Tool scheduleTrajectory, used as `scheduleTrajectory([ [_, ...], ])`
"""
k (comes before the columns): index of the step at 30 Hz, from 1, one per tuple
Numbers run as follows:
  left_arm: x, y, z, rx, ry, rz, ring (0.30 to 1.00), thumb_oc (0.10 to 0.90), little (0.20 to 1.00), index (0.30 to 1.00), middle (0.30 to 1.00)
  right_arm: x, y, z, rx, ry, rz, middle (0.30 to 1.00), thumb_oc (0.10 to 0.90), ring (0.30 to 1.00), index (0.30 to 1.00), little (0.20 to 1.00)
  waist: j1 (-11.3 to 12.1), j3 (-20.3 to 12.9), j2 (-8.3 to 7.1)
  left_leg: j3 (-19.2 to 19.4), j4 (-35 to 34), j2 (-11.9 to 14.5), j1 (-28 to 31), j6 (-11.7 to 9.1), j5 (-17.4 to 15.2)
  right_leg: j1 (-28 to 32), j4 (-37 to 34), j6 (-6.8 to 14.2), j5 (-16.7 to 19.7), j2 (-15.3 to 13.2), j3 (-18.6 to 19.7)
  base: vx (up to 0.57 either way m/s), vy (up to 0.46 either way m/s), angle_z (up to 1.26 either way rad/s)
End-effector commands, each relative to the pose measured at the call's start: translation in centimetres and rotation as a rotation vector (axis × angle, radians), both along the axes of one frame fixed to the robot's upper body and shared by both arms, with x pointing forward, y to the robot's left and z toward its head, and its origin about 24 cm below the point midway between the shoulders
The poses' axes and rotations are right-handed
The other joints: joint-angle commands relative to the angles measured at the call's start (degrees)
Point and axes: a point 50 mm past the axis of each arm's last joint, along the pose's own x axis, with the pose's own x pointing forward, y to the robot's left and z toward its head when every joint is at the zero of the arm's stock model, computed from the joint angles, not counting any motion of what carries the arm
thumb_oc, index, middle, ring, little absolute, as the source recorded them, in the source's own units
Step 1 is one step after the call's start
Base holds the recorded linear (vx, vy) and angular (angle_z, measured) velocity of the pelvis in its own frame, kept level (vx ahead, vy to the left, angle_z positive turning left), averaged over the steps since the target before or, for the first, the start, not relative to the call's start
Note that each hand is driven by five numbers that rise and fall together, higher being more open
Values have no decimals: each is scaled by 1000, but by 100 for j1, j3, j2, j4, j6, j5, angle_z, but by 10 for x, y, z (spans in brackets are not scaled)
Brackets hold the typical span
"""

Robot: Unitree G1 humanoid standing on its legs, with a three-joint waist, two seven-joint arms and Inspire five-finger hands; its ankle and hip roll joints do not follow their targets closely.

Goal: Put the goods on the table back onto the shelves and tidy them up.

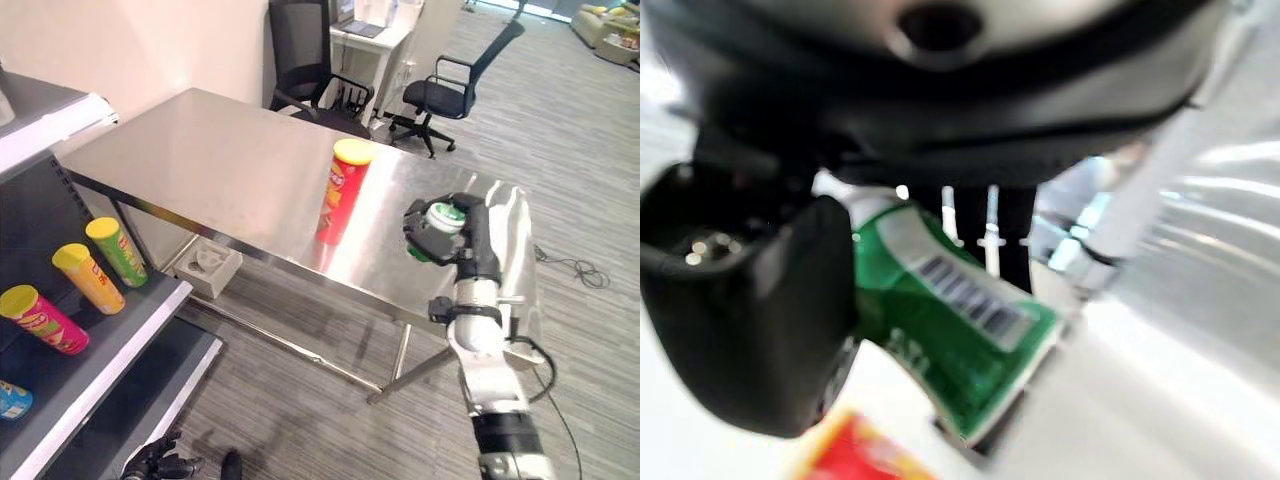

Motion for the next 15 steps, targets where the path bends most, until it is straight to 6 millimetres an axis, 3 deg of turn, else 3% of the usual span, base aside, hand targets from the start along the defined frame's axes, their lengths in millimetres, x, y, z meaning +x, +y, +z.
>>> scheduleTrajectory([
  [1,21,-22,0,-36,-54,-88,900,800,900,900,900,-13,3,69,-128,-303,67,300,400,300,300,300,60,-159,107,-59,27,175,244,-132,-455,-170,552,86,820,-130,195,-123,-86,-5],
  [3,23,-22,1,-35,-59,-83,900,800,900,900,900,-17,7,68,-119,-308,97,300,400,300,300,300,-1,-129,128,-82,27,209,222,-138,-402,-260,718,63,782,-99,321,-120,-83,-1],
  [4,27,-20,3,-38,-76,-70,900,800,900,900,900,-26,14,69,-111,-320,158,300,400,300,300,300,-147,-59,170,-128,27,287,203,-157,-345,-456,982,38,645,19,824,-151,-105,-5],
  [5,27,-20,3,-38,-76,-71,900,800,900,900,900,-26,14,69,-111,-320,157,300,400,300,300,300,-133,-80,170,-116,27,292,166,-154,-316,-497,979,25,668,24,835,-184,-165,0],
  [6,29,-19,4,-41,-89,-56,900,800,900,900,900,-35,20,70,-90,-332,230,300,400,300,300,300,-262,-59,186,-178,27,358,164,-181,-276,-555,935,-46,387,252,1459,-107,-94,4],
  [9,29,-19,4,-45,-93,-50,900,800,900,900,900,-39,23,72,-91,-342,266,300,400,300,300,300,-271,-99,193,-184,27,409,114,-207,-215,-532,805,-105,261,366,1641,-109,-127,6],
  [12,22,-16,3,-52,-85,-17,900,800,900,900,900,-52,41,79,-48,-377,469,300,400,300,300,300,-205,-166,186,-201,54,588,59,-342,-87,-279,328,-246,-89,606,1562,-154,-219,6],
  [15,19,-17,2,-72,-84,23,900,800,900,900,900,-57,63,80,11,-376,677,300,400,300,300,300,-138,-133,146,-312,100,820,-186,-559,189,-96,-58,-374,-171,885,1509,-194,-236,16],
])
